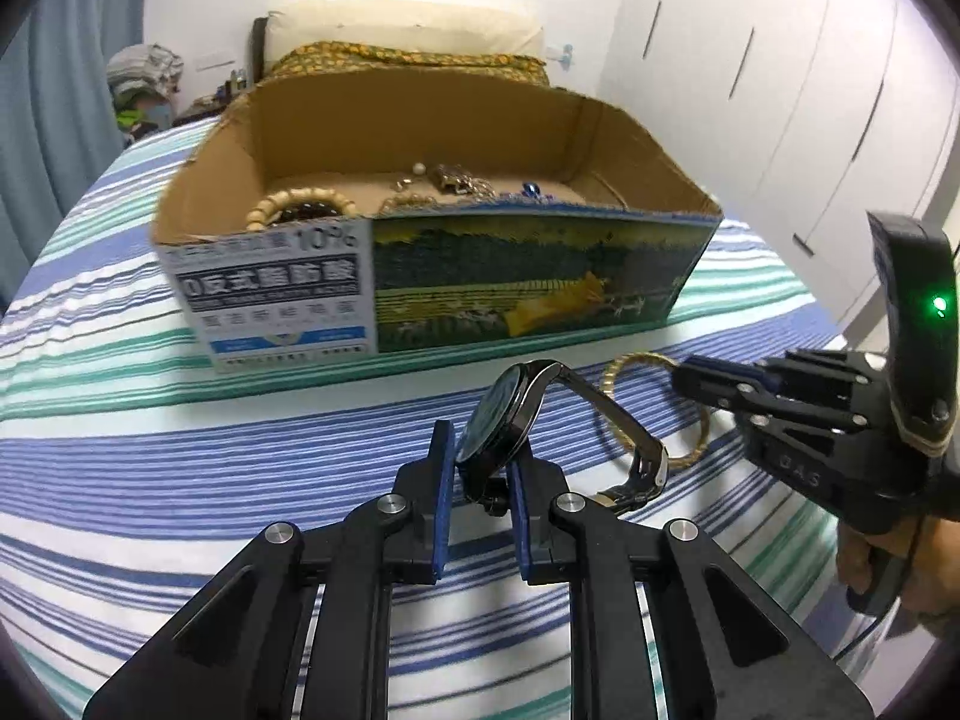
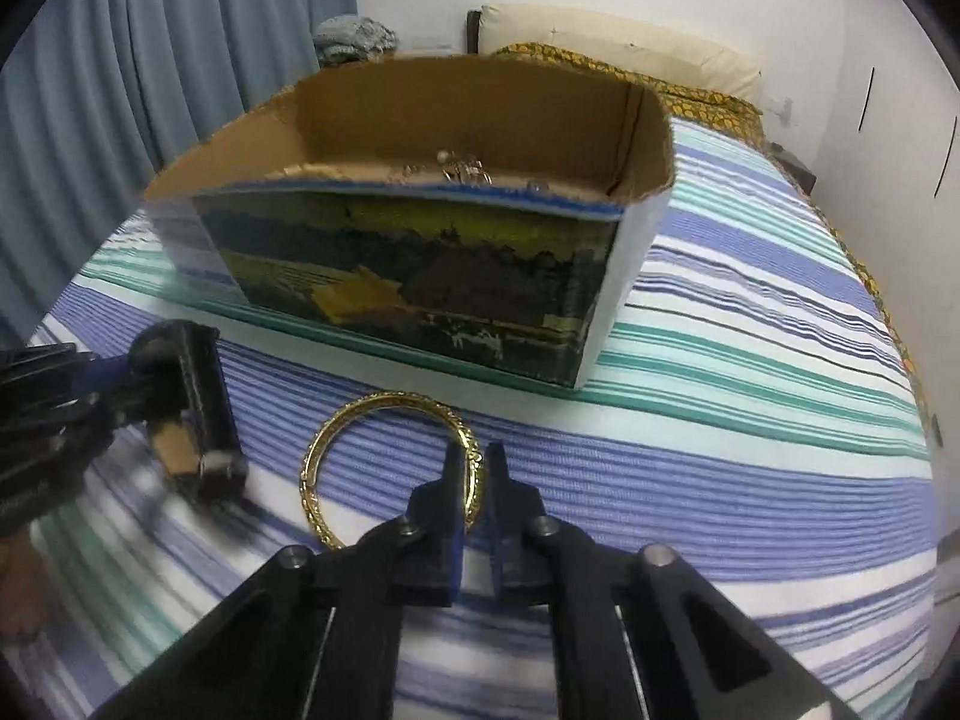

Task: Organize jewelry
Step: 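Grasp the black watch with the left tool while the right tool grasps the gold bangle, then carry the watch and gold bangle into the box and open both tools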

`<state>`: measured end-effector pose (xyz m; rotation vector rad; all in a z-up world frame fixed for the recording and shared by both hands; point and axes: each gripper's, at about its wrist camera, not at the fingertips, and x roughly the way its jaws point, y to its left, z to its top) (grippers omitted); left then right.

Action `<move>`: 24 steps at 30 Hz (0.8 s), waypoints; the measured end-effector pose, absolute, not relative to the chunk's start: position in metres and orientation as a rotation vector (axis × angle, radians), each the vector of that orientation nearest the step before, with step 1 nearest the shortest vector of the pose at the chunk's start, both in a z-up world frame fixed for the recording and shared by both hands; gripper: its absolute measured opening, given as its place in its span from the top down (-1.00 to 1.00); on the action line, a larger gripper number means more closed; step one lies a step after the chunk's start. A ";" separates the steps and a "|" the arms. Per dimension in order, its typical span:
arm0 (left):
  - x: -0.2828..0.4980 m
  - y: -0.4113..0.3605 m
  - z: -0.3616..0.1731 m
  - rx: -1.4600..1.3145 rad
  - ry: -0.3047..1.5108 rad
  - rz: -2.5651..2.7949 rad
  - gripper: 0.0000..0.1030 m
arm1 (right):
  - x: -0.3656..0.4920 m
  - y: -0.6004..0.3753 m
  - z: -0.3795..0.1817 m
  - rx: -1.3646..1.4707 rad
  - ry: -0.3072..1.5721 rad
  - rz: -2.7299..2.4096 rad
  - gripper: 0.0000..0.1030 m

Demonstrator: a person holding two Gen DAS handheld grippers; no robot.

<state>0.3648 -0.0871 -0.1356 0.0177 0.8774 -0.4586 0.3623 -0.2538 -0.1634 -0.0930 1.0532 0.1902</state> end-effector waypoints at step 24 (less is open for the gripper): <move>0.414 -0.028 -0.011 -0.069 0.772 -0.445 0.70 | 0.389 -0.258 -0.034 0.062 0.891 0.292 0.88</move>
